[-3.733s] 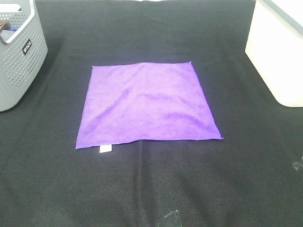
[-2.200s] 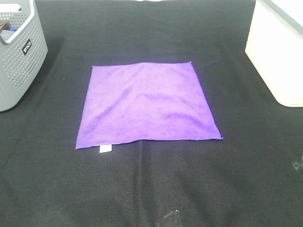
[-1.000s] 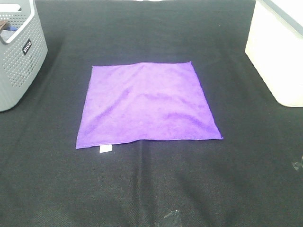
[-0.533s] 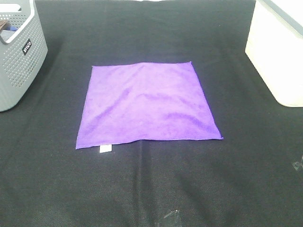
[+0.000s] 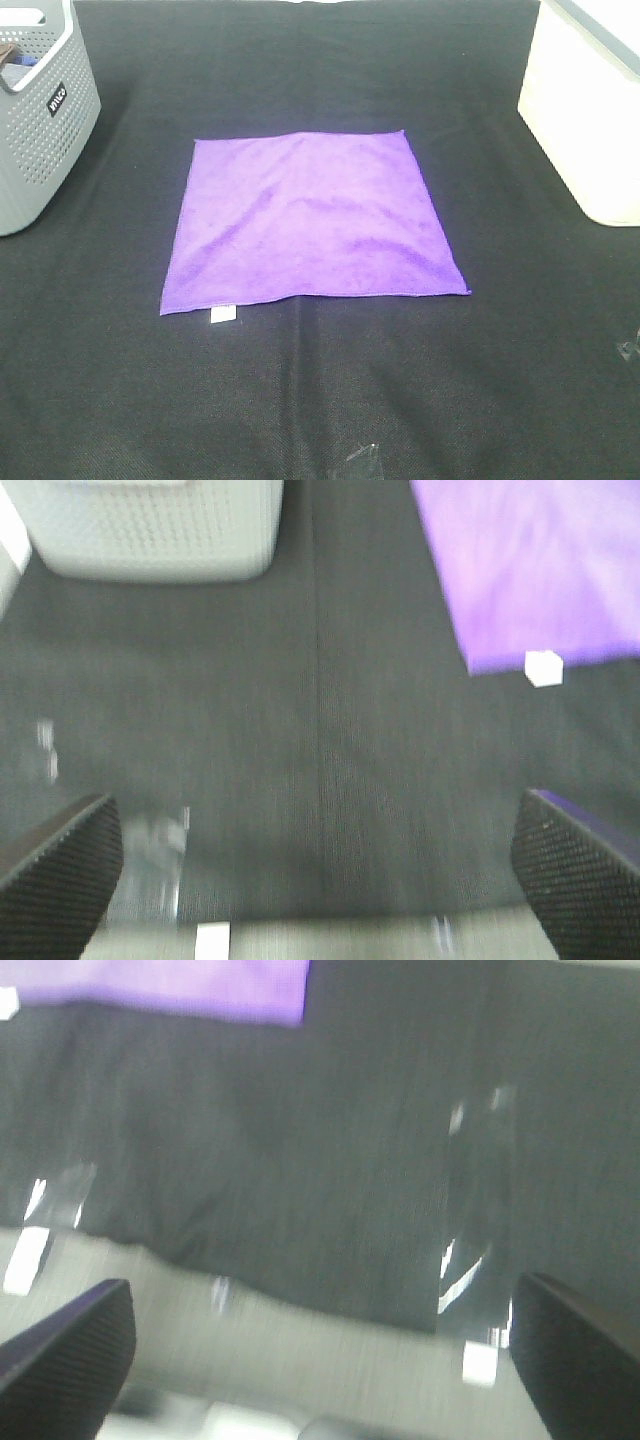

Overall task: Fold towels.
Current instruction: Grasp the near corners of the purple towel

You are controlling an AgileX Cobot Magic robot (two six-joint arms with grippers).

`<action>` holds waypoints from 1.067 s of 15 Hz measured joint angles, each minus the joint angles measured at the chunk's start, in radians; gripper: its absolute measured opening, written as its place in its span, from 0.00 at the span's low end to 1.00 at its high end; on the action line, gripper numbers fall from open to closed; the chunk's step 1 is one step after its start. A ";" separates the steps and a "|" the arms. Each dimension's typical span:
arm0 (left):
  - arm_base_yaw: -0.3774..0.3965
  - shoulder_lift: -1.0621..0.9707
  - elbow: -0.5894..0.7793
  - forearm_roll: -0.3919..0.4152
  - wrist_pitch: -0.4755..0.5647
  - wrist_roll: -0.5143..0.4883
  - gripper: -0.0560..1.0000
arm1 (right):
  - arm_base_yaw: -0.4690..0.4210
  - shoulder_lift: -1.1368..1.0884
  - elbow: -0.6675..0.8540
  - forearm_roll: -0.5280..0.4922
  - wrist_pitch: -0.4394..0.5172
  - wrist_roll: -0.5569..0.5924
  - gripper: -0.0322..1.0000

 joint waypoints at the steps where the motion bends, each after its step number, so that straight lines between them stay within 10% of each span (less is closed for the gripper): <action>1: 0.000 0.136 -0.047 0.000 0.001 0.007 0.99 | 0.000 0.162 -0.050 0.000 0.001 0.008 0.97; 4: 0.000 0.493 -0.083 -0.012 -0.046 0.060 0.99 | 0.000 0.564 -0.140 0.070 -0.146 -0.018 0.97; 7: 0.000 0.851 -0.190 -0.250 -0.128 0.242 0.99 | 0.000 0.924 -0.275 0.206 -0.289 -0.105 0.95; 11: 0.000 1.244 -0.429 -0.500 -0.236 0.364 0.99 | -0.245 1.253 -0.476 0.603 -0.193 -0.421 0.90; 16: 0.000 1.318 -0.454 -0.525 -0.265 0.366 0.99 | -0.307 1.295 -0.483 0.596 -0.141 -0.492 0.90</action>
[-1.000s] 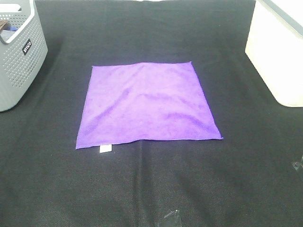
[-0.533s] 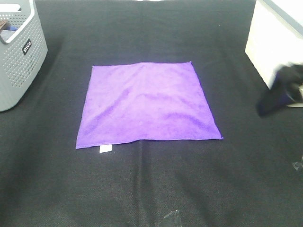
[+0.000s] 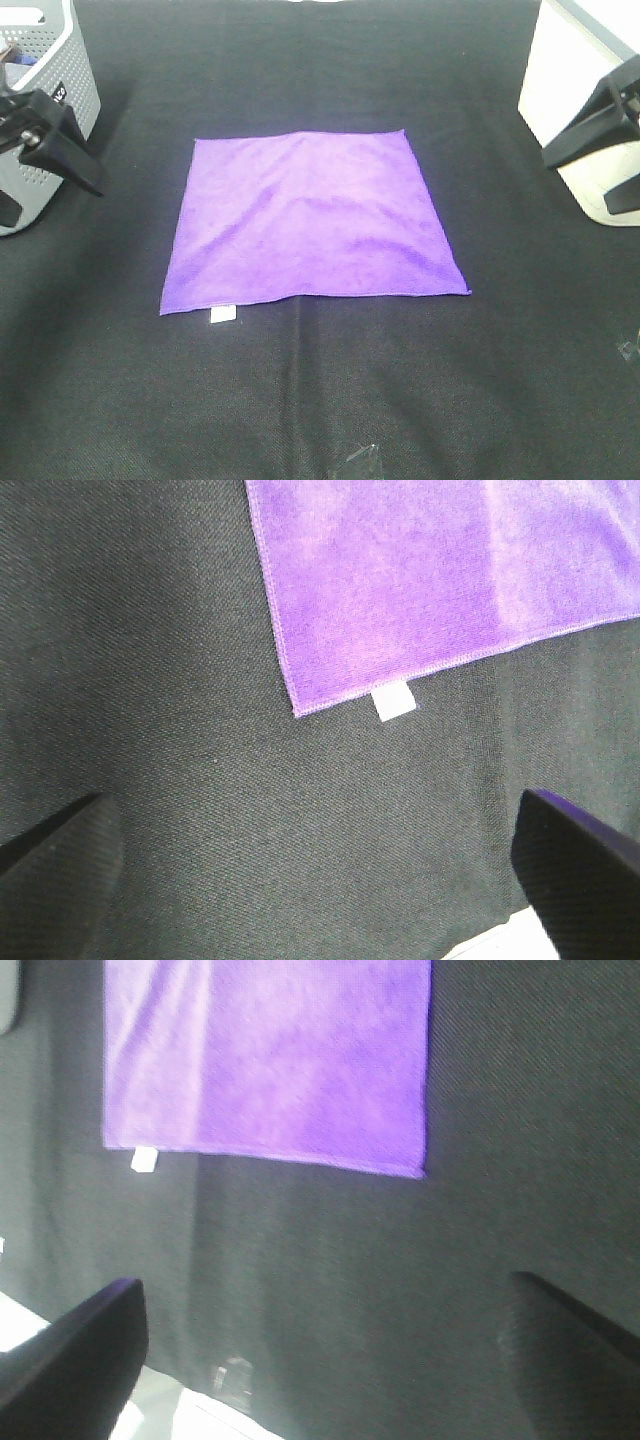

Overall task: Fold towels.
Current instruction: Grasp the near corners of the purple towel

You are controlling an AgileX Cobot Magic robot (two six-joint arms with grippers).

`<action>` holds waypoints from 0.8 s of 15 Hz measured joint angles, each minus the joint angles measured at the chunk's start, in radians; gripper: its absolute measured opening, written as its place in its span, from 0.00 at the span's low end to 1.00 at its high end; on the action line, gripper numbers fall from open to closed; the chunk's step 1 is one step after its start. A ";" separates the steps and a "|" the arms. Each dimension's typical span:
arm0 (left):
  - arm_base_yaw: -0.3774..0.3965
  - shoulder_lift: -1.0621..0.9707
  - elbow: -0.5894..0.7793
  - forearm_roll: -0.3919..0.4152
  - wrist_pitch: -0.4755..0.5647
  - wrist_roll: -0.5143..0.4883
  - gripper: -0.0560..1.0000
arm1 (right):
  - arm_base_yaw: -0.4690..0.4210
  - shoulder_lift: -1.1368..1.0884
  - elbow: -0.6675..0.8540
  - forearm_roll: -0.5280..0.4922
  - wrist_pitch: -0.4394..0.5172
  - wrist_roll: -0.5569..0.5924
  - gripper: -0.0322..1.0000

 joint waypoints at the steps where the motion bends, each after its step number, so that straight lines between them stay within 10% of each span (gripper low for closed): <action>1: 0.000 0.034 -0.001 -0.007 -0.002 -0.002 0.99 | 0.022 0.007 0.000 -0.033 -0.027 0.002 0.90; 12: -0.076 0.386 -0.080 -0.139 -0.153 0.132 0.99 | 0.157 0.415 -0.105 -0.060 -0.226 0.027 0.90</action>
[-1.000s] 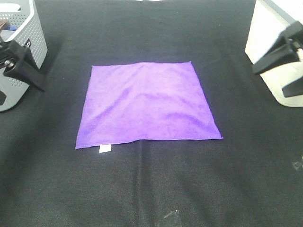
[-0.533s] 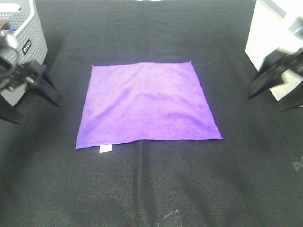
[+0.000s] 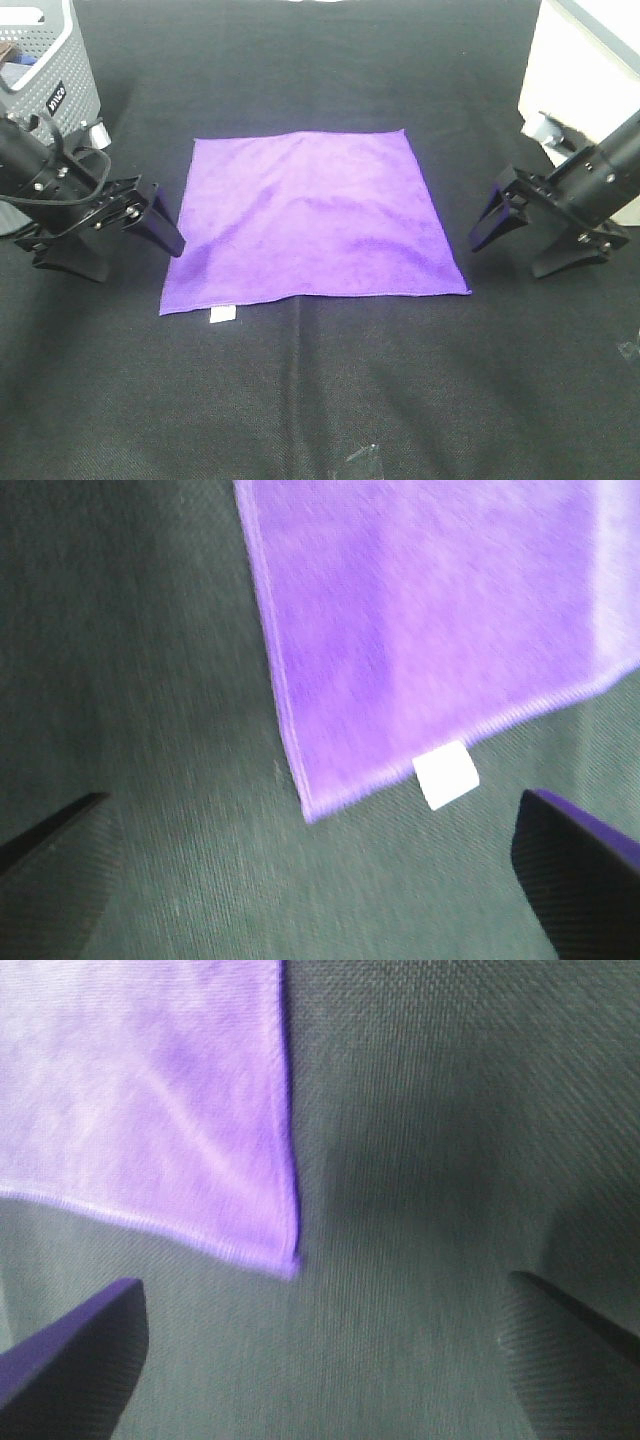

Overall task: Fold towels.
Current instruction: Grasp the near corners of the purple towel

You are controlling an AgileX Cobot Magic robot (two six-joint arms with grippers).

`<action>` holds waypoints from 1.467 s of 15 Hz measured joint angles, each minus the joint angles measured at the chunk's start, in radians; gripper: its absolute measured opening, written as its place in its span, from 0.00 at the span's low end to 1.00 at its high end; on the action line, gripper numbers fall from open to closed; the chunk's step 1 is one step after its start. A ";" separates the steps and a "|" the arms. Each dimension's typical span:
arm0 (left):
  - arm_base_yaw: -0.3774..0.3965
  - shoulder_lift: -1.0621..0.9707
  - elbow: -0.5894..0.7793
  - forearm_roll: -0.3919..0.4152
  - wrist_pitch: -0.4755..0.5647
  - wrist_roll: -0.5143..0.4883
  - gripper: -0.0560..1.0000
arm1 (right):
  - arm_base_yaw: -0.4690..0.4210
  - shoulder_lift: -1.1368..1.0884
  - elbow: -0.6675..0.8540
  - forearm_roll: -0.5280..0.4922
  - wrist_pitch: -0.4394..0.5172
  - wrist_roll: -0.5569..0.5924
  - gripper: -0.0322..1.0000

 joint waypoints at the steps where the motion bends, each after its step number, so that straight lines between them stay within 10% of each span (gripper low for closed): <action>1: 0.000 0.023 -0.023 -0.002 0.005 0.006 0.99 | 0.000 0.012 0.000 0.021 -0.020 -0.012 0.90; 17: -0.002 0.118 -0.085 -0.067 0.052 0.044 0.98 | 0.033 0.080 -0.024 0.083 -0.105 -0.073 0.86; 22: -0.130 0.138 -0.088 -0.114 -0.031 0.017 0.73 | 0.194 0.105 -0.033 0.083 -0.218 -0.073 0.72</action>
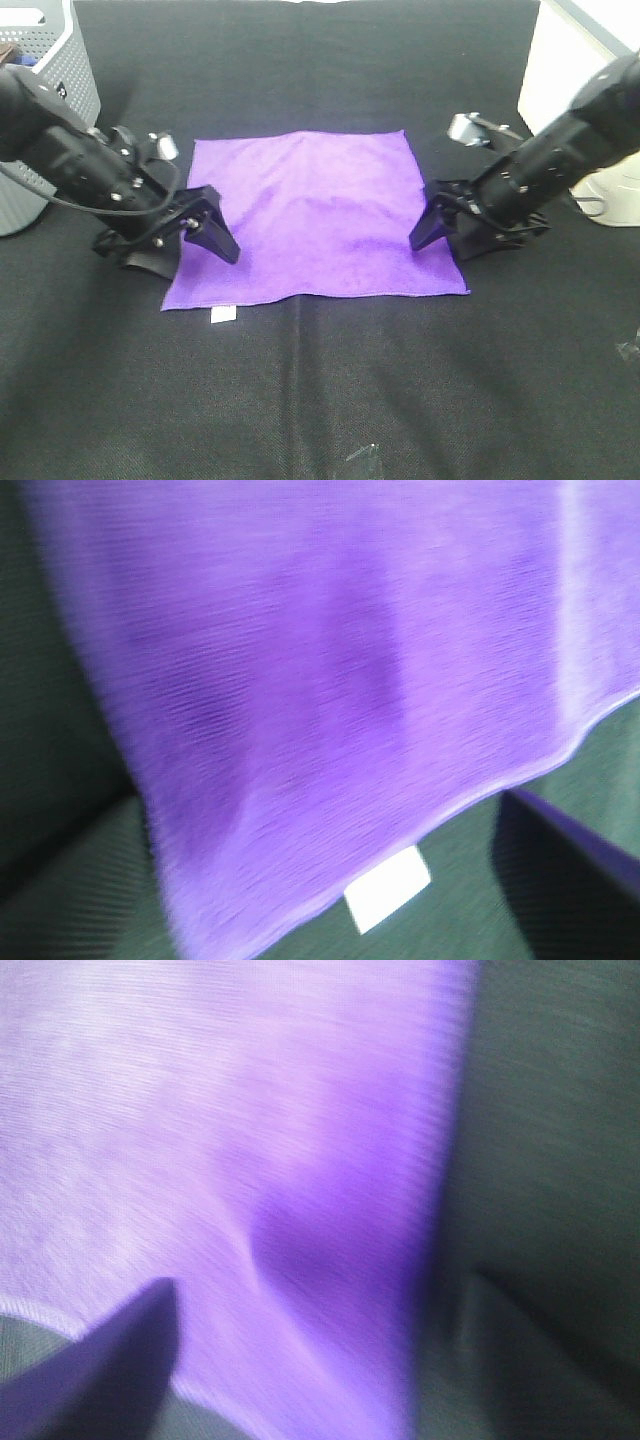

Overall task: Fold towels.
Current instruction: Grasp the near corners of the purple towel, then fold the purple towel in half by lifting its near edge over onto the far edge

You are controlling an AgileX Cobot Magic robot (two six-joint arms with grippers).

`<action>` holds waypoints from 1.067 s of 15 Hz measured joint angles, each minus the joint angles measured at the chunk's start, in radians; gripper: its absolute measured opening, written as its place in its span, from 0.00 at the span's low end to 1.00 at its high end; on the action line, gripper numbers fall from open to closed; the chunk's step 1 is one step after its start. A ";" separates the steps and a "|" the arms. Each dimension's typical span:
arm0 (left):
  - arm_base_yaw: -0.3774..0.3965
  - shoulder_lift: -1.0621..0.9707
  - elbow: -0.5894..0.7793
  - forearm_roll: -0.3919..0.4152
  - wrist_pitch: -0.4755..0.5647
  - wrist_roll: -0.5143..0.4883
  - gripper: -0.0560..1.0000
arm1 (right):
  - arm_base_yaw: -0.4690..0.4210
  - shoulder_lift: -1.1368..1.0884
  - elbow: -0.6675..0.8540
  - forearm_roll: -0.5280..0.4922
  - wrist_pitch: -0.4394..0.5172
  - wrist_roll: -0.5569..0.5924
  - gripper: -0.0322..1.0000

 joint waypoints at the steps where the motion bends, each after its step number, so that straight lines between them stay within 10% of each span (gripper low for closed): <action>1: -0.011 0.004 0.000 -0.006 -0.011 -0.005 0.65 | 0.023 0.006 0.000 0.000 -0.018 0.000 0.64; 8: -0.018 0.024 0.003 0.006 -0.036 -0.002 0.06 | 0.035 0.023 -0.003 0.001 -0.025 0.021 0.09; 16: -0.028 -0.076 0.022 0.305 0.088 -0.107 0.05 | 0.047 -0.072 0.026 -0.088 0.237 0.203 0.04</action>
